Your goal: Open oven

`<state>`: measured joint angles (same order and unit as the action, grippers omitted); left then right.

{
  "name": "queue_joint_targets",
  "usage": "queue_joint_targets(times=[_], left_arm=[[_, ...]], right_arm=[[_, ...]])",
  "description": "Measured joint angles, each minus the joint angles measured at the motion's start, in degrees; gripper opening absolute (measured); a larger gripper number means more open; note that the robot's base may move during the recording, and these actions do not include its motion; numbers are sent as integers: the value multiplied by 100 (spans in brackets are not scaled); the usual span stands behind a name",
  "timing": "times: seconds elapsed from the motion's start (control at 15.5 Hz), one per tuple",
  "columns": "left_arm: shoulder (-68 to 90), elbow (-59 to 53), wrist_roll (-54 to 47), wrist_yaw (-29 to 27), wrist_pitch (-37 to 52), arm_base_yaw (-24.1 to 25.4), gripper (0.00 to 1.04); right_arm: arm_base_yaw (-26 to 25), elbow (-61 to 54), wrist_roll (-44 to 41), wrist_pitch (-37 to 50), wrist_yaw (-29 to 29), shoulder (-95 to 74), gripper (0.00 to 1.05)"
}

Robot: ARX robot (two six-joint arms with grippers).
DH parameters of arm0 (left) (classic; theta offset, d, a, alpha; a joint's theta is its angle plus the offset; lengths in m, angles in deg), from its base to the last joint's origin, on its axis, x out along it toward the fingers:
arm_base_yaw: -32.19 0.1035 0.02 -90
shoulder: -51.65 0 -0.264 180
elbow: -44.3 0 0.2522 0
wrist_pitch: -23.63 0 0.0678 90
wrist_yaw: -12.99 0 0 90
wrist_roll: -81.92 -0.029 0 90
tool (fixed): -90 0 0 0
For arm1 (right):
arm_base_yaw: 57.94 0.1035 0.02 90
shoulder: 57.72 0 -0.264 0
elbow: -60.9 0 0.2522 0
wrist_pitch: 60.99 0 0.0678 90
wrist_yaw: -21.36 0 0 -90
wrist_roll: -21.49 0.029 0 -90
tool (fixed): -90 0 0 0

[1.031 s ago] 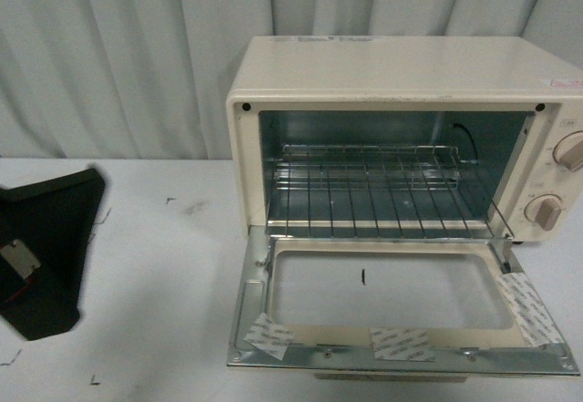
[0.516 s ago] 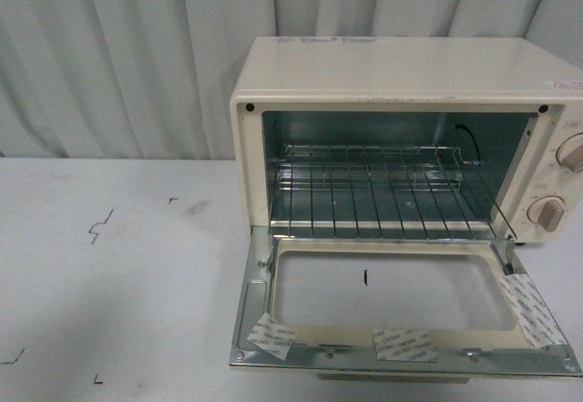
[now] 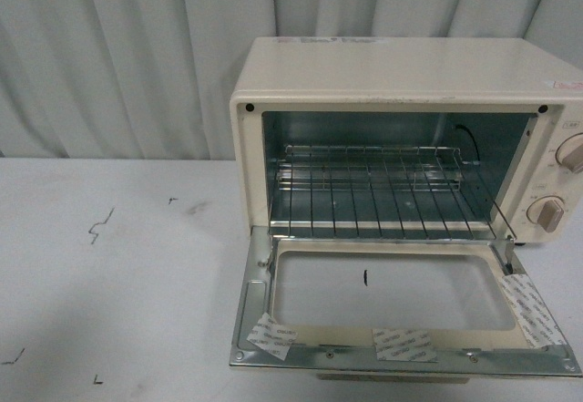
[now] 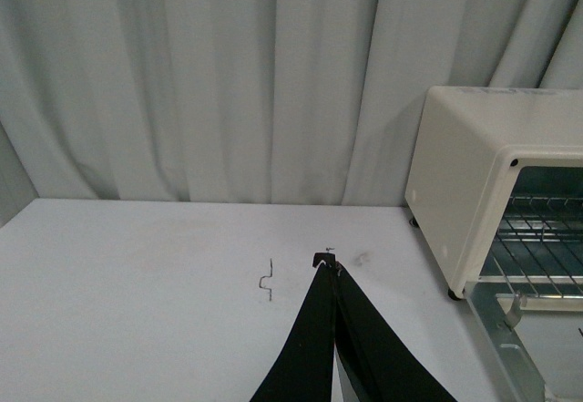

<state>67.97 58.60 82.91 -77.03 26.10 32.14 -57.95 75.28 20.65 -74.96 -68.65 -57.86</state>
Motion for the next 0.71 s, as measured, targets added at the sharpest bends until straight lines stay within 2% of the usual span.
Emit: queue_joint_targets(times=[0.39, 0.45, 0.52, 0.71], left_arm=[[-647, 0, 0, 0, -623, 0, 2], [-1091, 4, 0, 0, -1349, 0, 2], [-1593, 2, 0, 0, -1635, 0, 2], [-1591, 2, 0, -2, -1648, 4, 2]], right_arm=[[0, 0, 0, 0, 0, 0, 98], [0, 0, 0, 0, -2, 0, 98], [0, 0, 0, -2, 2, 0, 98], [0, 0, 0, 0, 2, 0, 98]])
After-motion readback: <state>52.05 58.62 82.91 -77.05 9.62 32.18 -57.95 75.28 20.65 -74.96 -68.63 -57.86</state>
